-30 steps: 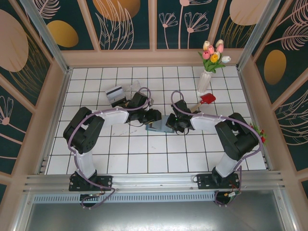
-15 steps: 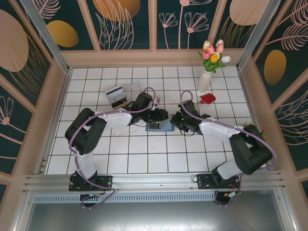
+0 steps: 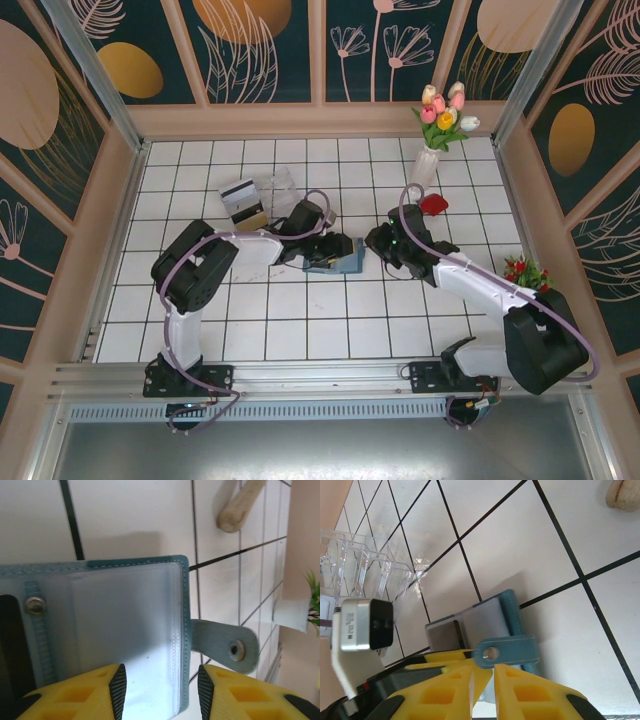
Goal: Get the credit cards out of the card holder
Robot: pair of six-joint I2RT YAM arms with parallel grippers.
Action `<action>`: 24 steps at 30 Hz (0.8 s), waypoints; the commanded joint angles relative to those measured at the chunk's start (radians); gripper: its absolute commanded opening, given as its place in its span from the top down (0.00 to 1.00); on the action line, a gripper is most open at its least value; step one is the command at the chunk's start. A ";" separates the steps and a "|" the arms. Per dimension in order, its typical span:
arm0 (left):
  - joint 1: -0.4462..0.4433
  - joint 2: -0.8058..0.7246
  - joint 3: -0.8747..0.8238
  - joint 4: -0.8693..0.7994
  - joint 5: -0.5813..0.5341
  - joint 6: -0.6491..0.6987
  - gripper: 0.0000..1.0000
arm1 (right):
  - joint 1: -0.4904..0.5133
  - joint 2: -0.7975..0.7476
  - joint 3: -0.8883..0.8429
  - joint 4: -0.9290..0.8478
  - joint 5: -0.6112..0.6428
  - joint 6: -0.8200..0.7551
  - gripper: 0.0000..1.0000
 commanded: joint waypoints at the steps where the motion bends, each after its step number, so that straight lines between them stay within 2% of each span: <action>1: -0.005 0.033 0.023 -0.017 -0.074 0.002 0.55 | -0.003 -0.003 -0.019 0.021 -0.025 -0.023 0.80; 3: -0.007 0.038 0.018 -0.031 -0.100 0.006 0.58 | -0.001 0.003 -0.025 0.041 -0.033 -0.028 0.81; 5: -0.007 0.036 0.017 -0.050 -0.130 0.010 0.66 | 0.002 0.012 -0.037 0.073 -0.042 -0.007 0.90; 7: -0.008 0.024 0.001 -0.041 -0.148 0.003 0.70 | 0.017 0.037 -0.051 0.113 -0.066 0.021 0.92; 16: -0.007 -0.009 -0.018 -0.046 -0.137 0.010 0.89 | 0.103 0.188 -0.019 0.127 -0.090 0.029 0.94; 20: -0.007 -0.055 -0.005 -0.060 -0.123 0.020 0.93 | 0.106 0.240 0.000 0.107 -0.074 0.023 0.94; 24: 0.014 -0.149 -0.026 -0.038 -0.084 0.022 0.90 | 0.106 0.263 0.028 0.080 -0.066 0.007 0.94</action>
